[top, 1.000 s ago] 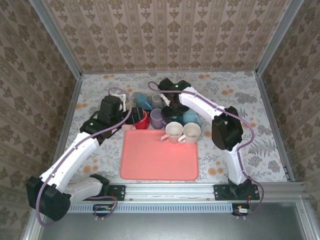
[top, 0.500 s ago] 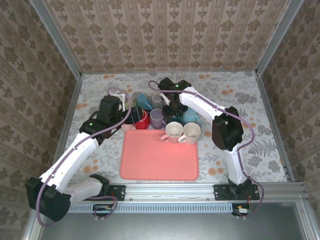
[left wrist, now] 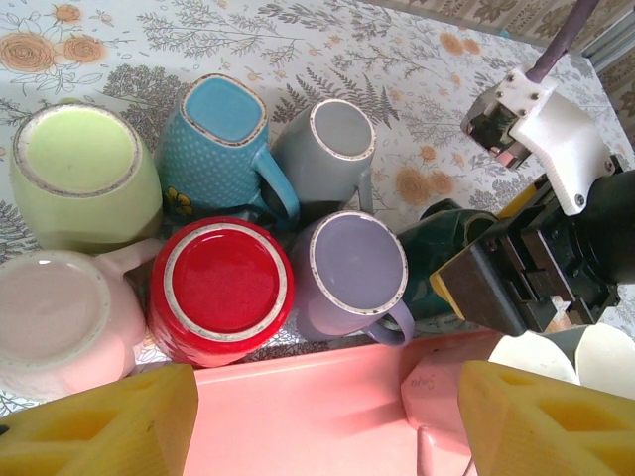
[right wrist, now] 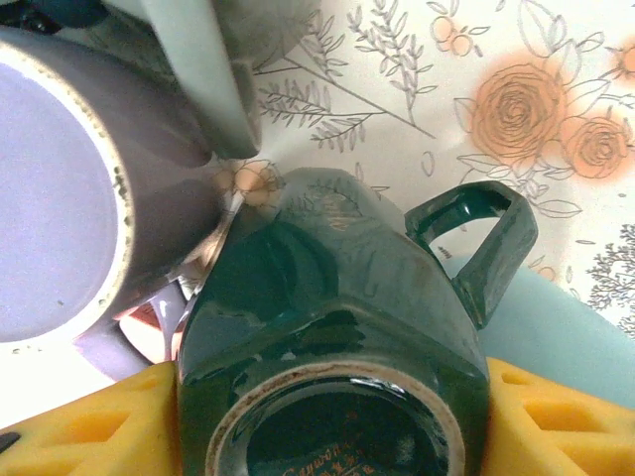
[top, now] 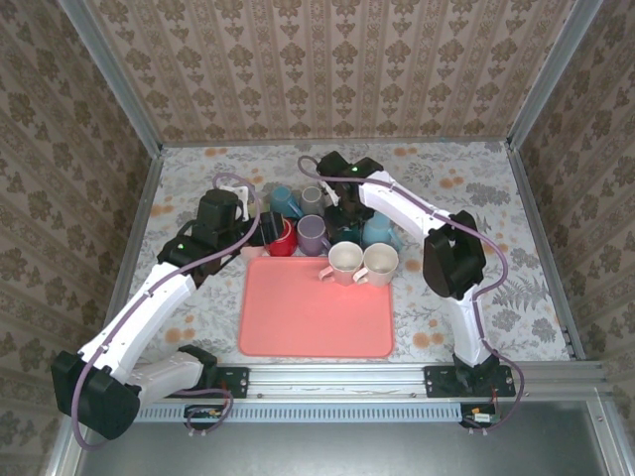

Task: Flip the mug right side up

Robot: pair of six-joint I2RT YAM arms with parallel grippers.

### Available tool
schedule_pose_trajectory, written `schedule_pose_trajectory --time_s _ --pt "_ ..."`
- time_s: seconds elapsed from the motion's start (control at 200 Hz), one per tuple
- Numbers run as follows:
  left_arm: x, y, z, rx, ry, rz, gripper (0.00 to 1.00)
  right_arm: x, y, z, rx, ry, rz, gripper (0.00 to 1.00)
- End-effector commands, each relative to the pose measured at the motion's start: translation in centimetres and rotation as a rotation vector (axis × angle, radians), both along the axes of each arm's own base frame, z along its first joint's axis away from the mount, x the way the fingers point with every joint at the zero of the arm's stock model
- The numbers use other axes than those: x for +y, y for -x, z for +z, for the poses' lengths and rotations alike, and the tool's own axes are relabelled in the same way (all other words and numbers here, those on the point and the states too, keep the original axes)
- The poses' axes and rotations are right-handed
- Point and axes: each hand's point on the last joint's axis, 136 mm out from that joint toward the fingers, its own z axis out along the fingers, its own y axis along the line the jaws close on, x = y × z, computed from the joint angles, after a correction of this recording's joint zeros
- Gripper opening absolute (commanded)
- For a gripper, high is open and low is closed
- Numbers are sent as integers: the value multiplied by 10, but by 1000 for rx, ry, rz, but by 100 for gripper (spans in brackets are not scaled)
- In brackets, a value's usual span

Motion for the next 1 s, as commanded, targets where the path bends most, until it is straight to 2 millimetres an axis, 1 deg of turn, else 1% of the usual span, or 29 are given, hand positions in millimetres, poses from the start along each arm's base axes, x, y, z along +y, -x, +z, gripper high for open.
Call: schedule_pose_trajectory --time_s 0.0,0.14,0.385,0.595,0.67,0.765,0.875,0.995 --pt "2 0 2 -7 16 6 71 -8 -11 52 -122 -49 -41 42" --pt "2 0 1 -5 15 6 71 -13 -17 76 -175 -79 -56 40" --pt "1 1 1 -3 17 0 71 -21 -24 114 -249 -208 -107 40" --pt "3 0 0 -9 -5 5 71 -34 -23 138 -307 -220 -113 40" --pt "4 0 1 -12 -9 7 71 -39 -22 148 -342 -222 -115 40" --pt "6 0 1 -16 -16 13 71 -46 -20 167 -400 -247 -137 38" --pt "6 0 2 -21 -18 15 71 -50 -17 191 -460 -359 -191 32" --pt "7 -1 2 -26 -26 11 71 -53 -12 208 -472 -555 -281 33"
